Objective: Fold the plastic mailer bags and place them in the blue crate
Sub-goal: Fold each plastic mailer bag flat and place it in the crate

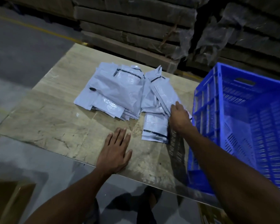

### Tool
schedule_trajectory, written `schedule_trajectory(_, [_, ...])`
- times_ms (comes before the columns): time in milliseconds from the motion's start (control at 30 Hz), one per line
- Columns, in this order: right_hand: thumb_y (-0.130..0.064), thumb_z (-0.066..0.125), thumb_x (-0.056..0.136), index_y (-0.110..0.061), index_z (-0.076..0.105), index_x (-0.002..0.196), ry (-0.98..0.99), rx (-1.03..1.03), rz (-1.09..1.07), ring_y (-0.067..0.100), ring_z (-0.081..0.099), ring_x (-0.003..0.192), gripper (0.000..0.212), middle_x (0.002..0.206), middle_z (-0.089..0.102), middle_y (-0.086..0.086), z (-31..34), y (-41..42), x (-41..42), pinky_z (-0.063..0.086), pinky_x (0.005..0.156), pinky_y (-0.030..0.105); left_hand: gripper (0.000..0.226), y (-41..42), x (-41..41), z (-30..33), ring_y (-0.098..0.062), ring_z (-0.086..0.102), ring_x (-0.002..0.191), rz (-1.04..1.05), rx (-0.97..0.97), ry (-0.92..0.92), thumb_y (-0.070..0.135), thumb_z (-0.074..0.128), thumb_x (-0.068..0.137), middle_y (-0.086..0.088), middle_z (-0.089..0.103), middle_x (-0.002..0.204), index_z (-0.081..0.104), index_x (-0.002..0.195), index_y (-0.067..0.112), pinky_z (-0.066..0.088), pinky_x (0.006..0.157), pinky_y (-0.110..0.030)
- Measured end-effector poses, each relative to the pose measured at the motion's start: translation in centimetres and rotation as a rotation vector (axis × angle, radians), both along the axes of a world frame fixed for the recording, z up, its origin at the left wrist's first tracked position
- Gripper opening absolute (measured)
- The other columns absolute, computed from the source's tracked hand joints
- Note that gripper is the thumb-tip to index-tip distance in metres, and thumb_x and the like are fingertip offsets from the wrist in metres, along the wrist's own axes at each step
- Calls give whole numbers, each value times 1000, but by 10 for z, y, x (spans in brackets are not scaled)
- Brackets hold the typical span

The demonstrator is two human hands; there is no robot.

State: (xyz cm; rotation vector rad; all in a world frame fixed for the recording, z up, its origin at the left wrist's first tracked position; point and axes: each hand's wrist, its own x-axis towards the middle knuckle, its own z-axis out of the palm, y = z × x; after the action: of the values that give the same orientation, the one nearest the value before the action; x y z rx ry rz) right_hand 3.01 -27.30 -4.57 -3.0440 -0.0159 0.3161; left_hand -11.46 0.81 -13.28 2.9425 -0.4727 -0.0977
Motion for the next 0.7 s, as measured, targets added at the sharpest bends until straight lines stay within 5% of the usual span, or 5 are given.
schedule_trajectory(100, [1, 55, 90, 3, 43, 138, 7, -17, 8, 48, 40, 134, 49, 156, 24, 32, -5, -2, 5, 39, 103, 50, 70, -1, 1, 2, -28, 7, 160, -6, -10, 5, 54, 37, 102, -9, 17, 172, 32, 161, 16, 14, 126, -52])
schedule_trajectory(333, [0, 48, 93, 2, 52, 110, -78, -19, -70, 44, 62, 99, 18, 107, 62, 25, -4, 2, 3, 45, 78, 44, 69, -1, 0, 0, -30, 12, 159, 2, -10, -22, 52, 41, 101, -10, 20, 171, 37, 159, 14, 17, 126, -53])
schedule_trajectory(533, [-11, 51, 95, -1, 53, 93, -162, 35, -122, 46, 60, 91, 11, 96, 61, 24, -2, -1, 7, 36, 68, 40, 68, 0, 0, -2, -29, 12, 159, 10, -9, -27, 52, 41, 101, -9, 20, 171, 38, 158, 15, 18, 125, -53])
schedule_trajectory(700, [-16, 50, 96, -2, 52, 101, -269, 207, -203, 40, 60, 89, 15, 97, 57, 18, 11, 12, -11, 39, 69, 41, 69, 1, 1, -1, -28, 13, 159, 9, -13, -30, 53, 39, 101, -9, 19, 172, 38, 158, 15, 18, 125, -53])
